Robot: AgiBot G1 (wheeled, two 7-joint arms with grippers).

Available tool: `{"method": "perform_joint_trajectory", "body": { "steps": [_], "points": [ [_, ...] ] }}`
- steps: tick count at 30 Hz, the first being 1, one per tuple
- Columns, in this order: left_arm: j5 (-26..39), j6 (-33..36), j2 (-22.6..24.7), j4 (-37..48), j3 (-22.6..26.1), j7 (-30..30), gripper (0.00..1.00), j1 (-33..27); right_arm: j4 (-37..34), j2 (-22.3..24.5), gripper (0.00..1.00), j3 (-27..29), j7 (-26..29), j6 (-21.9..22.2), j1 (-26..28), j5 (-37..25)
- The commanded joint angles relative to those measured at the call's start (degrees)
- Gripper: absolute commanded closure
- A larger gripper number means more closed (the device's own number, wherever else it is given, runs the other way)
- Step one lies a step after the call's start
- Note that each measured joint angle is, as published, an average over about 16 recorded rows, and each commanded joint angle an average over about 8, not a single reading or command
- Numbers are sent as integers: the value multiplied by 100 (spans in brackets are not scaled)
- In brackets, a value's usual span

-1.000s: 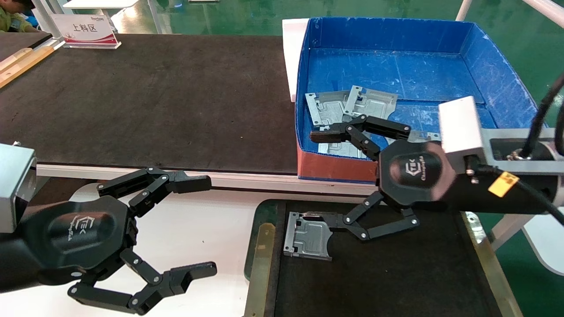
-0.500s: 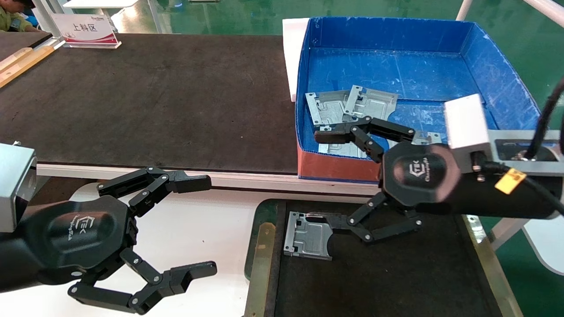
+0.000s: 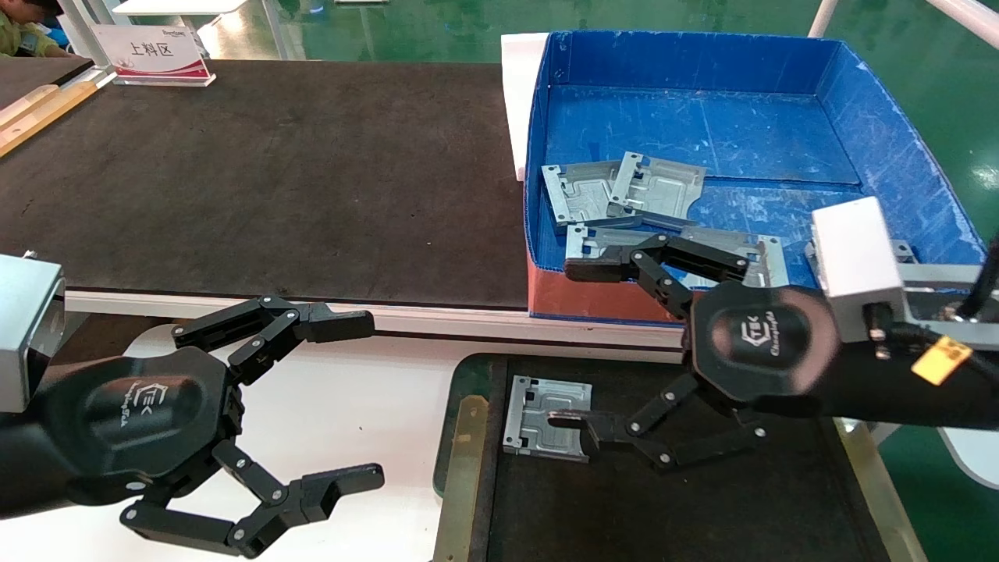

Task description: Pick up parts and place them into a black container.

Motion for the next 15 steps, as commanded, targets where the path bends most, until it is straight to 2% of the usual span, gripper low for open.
{"method": "perform_joint_trajectory", "body": {
  "steps": [1, 15],
  "points": [
    [0, 0, 0, 0, 0, 0, 0, 0, 92, 35, 0, 88, 80, 12, -87, 1],
    [0, 0, 0, 0, 0, 0, 0, 0, 740, 281, 0, 704, 637, 96, -695, 8]
  ]
}}
